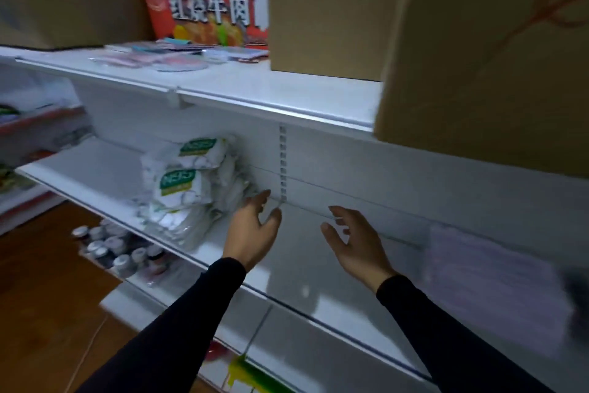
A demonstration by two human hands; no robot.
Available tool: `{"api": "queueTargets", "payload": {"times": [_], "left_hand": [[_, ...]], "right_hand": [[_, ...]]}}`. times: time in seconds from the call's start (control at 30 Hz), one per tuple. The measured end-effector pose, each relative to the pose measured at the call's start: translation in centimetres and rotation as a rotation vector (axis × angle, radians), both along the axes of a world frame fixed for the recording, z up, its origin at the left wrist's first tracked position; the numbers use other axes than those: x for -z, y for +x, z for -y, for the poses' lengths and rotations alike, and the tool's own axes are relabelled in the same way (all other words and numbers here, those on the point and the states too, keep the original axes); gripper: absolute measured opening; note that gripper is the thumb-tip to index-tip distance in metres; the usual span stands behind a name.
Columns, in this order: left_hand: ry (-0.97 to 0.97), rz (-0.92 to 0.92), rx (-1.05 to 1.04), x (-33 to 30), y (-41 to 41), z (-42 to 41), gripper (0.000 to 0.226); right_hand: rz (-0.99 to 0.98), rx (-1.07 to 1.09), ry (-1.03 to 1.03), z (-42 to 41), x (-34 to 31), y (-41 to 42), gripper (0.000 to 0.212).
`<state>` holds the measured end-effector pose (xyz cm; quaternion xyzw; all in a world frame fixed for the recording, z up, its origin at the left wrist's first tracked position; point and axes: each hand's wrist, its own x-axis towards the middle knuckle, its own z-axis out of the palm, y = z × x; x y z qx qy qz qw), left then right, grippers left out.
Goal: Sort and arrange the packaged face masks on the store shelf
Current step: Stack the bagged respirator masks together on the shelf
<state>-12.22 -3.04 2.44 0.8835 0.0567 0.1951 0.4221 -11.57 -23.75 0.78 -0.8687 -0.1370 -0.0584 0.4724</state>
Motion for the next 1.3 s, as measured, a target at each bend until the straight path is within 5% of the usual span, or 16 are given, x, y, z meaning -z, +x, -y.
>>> {"api": "queueTargets", "payload": {"times": [0.2,0.4,0.73,0.87,1.13,1.23,1.3], "left_hand": [[-0.043,0.164,-0.188,-2.4,1.6,-14.9,0.037],[-0.105,-0.039,-0.217,-2.3,6.6,-26.6,0.041],[0.138,-0.425,-0.022,0.6,12.9,-29.4,0.071],[0.16,-0.449,-0.001,1.2,13.5,-30.0,0.076],[-0.305,-0.365,-0.039,1.3,13.2,-32.2,0.043],[-0.59,-0.402,-0.083,1.0,13.6,-33.0,0.025],[-0.635,-0.424,-0.067,0.2,13.3,-33.0,0.027]], "right_hand": [[-0.077,-0.056,0.049,-14.2,-1.6,3.5,0.038],[-0.135,0.061,0.071,-24.8,-2.0,8.2,0.02],[-0.295,0.33,0.086,-31.4,-2.6,14.7,0.064],[-0.404,0.295,0.35,-32.3,-2.8,15.4,0.033],[-0.49,0.288,0.926,-30.4,-4.0,14.9,0.014],[-0.457,0.224,0.86,-29.9,-3.8,13.4,0.013],[-0.413,0.208,0.629,-30.3,-3.2,12.0,0.019]]}}
